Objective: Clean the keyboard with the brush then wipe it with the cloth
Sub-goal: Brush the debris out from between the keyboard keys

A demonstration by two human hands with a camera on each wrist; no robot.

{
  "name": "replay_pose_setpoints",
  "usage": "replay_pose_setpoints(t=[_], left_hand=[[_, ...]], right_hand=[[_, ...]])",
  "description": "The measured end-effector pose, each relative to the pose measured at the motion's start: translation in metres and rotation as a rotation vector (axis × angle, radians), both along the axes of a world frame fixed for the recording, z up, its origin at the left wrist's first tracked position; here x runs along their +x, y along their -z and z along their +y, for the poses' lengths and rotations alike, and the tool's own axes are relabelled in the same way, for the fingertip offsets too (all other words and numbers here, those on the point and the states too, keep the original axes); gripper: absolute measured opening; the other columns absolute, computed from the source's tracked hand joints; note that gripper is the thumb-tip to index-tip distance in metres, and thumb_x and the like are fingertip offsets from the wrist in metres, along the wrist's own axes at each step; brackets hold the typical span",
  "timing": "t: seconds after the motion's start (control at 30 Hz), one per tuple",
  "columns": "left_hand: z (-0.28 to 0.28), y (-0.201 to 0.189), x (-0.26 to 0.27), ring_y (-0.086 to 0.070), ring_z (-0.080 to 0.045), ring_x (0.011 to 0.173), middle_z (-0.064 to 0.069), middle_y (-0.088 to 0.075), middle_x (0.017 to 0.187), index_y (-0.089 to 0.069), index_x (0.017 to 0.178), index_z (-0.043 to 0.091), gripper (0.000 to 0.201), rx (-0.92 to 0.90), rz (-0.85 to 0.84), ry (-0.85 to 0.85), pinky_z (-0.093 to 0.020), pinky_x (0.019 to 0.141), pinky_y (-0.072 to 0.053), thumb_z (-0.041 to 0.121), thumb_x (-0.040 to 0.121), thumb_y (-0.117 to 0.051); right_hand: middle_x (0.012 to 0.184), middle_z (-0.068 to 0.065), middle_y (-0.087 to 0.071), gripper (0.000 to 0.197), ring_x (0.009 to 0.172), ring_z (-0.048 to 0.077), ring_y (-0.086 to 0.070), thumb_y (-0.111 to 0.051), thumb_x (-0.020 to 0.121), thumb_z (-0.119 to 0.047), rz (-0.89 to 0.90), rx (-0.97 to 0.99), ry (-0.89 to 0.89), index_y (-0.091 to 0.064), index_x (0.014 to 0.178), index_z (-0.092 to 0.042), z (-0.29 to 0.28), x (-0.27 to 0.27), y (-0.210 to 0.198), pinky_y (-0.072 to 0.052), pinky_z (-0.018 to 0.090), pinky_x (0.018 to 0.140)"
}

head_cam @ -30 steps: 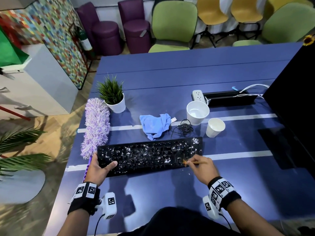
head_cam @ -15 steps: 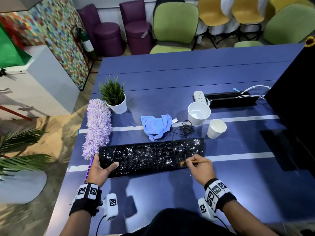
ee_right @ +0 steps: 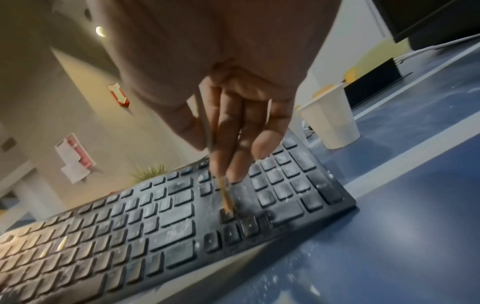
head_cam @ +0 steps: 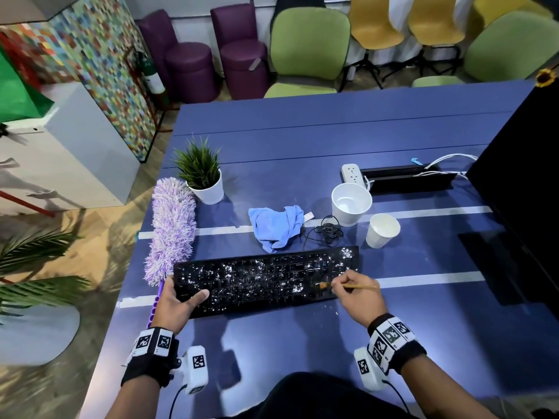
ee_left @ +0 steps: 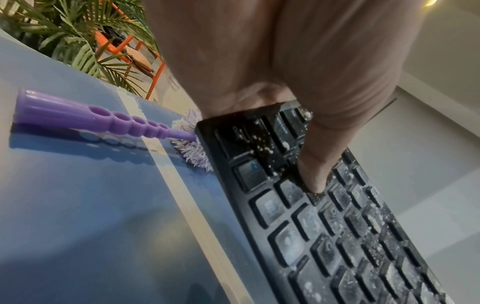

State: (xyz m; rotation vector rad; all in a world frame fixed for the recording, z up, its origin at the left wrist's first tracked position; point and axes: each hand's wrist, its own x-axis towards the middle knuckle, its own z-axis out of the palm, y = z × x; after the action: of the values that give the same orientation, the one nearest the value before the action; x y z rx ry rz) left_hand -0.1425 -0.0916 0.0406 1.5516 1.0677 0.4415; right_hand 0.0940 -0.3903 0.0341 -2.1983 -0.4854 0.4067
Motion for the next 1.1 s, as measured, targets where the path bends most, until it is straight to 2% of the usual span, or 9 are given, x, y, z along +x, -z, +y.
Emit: replay_pose_setpoints(t=[0.13, 0.27, 0.33, 0.53, 0.63, 0.77, 0.9, 1.03, 1.1], left_hand=[[0.003, 0.001, 0.001, -0.064, -0.019, 0.09, -0.007, -0.068, 0.101, -0.05, 0.113, 0.012, 0.052, 0.006, -0.004, 0.019, -0.036, 0.089, -0.048, -0.002, 0.072, -0.078], [0.005, 0.001, 0.003, -0.064, -0.021, 0.09, -0.009, -0.068, 0.101, -0.049, 0.114, 0.011, 0.052, 0.001, 0.0, 0.02, -0.038, 0.09, -0.048, -0.003, 0.072, -0.077], [0.003, 0.002, 0.004, -0.064, -0.023, 0.092, -0.01, -0.068, 0.103, -0.049, 0.114, 0.011, 0.053, 0.003, -0.003, 0.022, -0.038, 0.09, -0.049, -0.003, 0.071, -0.078], [0.003, 0.001, 0.002, -0.064, -0.023, 0.094, -0.01, -0.068, 0.105, -0.049, 0.114, 0.013, 0.053, 0.006, 0.003, 0.017, -0.038, 0.092, -0.048, -0.001, 0.072, -0.078], [0.002, 0.0, 0.003, -0.063, -0.023, 0.094, -0.008, -0.067, 0.103, -0.049, 0.114, 0.012, 0.053, 0.006, 0.003, 0.012, -0.038, 0.093, -0.048, -0.001, 0.072, -0.078], [0.0, -0.002, 0.003, -0.063, -0.023, 0.093, -0.009, -0.067, 0.103, -0.049, 0.114, 0.011, 0.053, 0.01, -0.003, 0.013, -0.035, 0.09, -0.047, -0.002, 0.072, -0.077], [0.001, 0.0, 0.002, -0.063, -0.022, 0.094, -0.005, -0.067, 0.101, -0.049, 0.112, 0.013, 0.052, 0.01, 0.0, 0.014, -0.037, 0.092, -0.047, -0.002, 0.072, -0.077], [-0.001, -0.001, 0.002, -0.063, -0.021, 0.094, -0.005, -0.067, 0.102, -0.048, 0.115, 0.013, 0.054, 0.02, 0.009, 0.016, -0.034, 0.09, -0.046, -0.002, 0.072, -0.077], [0.001, 0.001, 0.002, -0.063, -0.021, 0.095, -0.005, -0.067, 0.103, -0.049, 0.114, 0.013, 0.054, 0.019, 0.011, 0.015, -0.033, 0.09, -0.046, 0.0, 0.071, -0.078]], right_hand=[[0.055, -0.024, -0.063, 0.032, 0.061, -0.005, -0.059, -0.067, 0.082, -0.015, -0.068, 0.043, 0.067, -0.056, 0.056, -0.031, 0.008, 0.001, 0.0, -0.04, 0.004, 0.059], [0.067, -0.016, -0.071, 0.019, 0.066, 0.004, -0.065, -0.068, 0.083, -0.028, 0.009, 0.006, -0.122, -0.064, 0.065, -0.029, 0.014, -0.007, 0.006, -0.053, 0.025, 0.069], [0.063, -0.011, -0.069, 0.016, 0.063, 0.008, -0.064, -0.068, 0.083, -0.026, -0.013, 0.032, -0.038, -0.066, 0.067, -0.024, 0.013, -0.006, 0.008, -0.054, 0.028, 0.068], [0.065, -0.011, -0.071, 0.017, 0.062, 0.006, -0.064, -0.068, 0.084, -0.025, 0.019, 0.03, -0.166, -0.066, 0.067, -0.028, 0.014, -0.008, 0.004, -0.054, 0.025, 0.064], [0.067, -0.009, -0.07, 0.014, 0.062, 0.007, -0.065, -0.069, 0.086, -0.022, -0.06, 0.149, -0.1, -0.065, 0.073, -0.027, 0.013, -0.005, 0.008, -0.051, 0.021, 0.059], [0.066, -0.018, -0.066, 0.012, 0.064, -0.004, -0.061, -0.065, 0.088, -0.023, -0.01, -0.025, -0.338, -0.068, 0.076, -0.021, 0.015, -0.012, 0.005, -0.044, 0.014, 0.057], [0.069, -0.011, -0.069, 0.013, 0.061, 0.006, -0.064, -0.064, 0.089, -0.025, -0.073, 0.093, -0.242, -0.063, 0.076, -0.028, 0.014, -0.013, 0.009, -0.05, 0.02, 0.055], [0.07, -0.023, -0.065, 0.024, 0.066, -0.004, -0.061, -0.064, 0.088, -0.028, -0.032, -0.086, -0.39, -0.056, 0.067, -0.038, 0.015, -0.018, 0.013, -0.049, 0.019, 0.062], [0.07, -0.021, -0.066, 0.021, 0.066, -0.002, -0.062, -0.063, 0.088, -0.03, -0.056, -0.048, -0.327, -0.056, 0.07, -0.039, 0.012, -0.018, 0.016, -0.05, 0.021, 0.062]])
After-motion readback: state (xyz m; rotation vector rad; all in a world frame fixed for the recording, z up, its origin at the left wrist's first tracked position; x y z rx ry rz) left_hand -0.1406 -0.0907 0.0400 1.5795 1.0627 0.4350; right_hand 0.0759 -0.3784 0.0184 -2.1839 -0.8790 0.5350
